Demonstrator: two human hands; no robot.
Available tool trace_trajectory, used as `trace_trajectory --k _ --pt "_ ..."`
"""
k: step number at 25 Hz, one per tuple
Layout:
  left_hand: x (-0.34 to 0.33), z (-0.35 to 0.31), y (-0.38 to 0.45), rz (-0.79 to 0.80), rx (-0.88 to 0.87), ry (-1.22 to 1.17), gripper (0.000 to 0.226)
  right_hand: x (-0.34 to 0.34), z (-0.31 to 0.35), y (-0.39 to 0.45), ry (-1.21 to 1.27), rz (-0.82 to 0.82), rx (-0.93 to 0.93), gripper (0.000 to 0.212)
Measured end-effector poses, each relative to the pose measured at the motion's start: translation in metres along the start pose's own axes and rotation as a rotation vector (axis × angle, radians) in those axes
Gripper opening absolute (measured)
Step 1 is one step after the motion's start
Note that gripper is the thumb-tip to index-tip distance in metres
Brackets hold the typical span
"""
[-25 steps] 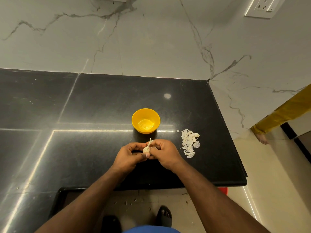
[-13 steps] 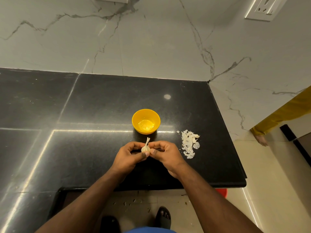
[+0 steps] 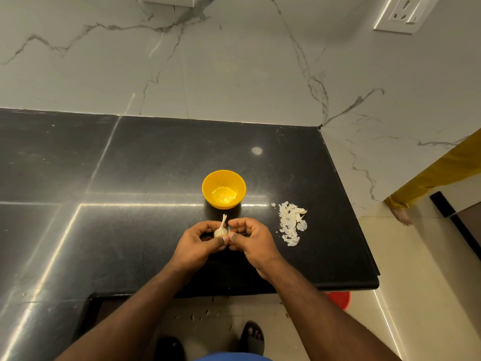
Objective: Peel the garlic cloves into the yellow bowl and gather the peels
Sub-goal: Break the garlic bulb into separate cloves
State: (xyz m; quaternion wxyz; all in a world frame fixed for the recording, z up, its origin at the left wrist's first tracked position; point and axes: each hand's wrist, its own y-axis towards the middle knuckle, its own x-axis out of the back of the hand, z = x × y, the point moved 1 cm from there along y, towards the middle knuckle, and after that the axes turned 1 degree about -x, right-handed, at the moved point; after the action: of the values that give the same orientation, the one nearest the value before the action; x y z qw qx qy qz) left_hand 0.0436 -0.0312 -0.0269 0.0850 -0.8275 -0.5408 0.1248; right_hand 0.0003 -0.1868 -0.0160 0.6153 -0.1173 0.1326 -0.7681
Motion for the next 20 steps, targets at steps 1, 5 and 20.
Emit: trace_trajectory --k 1,5,20 --pt "0.0 0.0 -0.001 -0.02 0.003 0.002 0.027 -0.001 0.001 0.0 -0.012 0.007 0.001 0.027" --pt "0.001 0.0 0.0 -0.062 0.022 -0.003 0.024 -0.002 0.001 0.0 0.0 0.011 -0.001 0.029" --pt "0.006 -0.006 -0.001 -0.006 0.058 -0.019 0.007 -0.012 0.0 -0.002 -0.011 -0.014 -0.003 0.03"
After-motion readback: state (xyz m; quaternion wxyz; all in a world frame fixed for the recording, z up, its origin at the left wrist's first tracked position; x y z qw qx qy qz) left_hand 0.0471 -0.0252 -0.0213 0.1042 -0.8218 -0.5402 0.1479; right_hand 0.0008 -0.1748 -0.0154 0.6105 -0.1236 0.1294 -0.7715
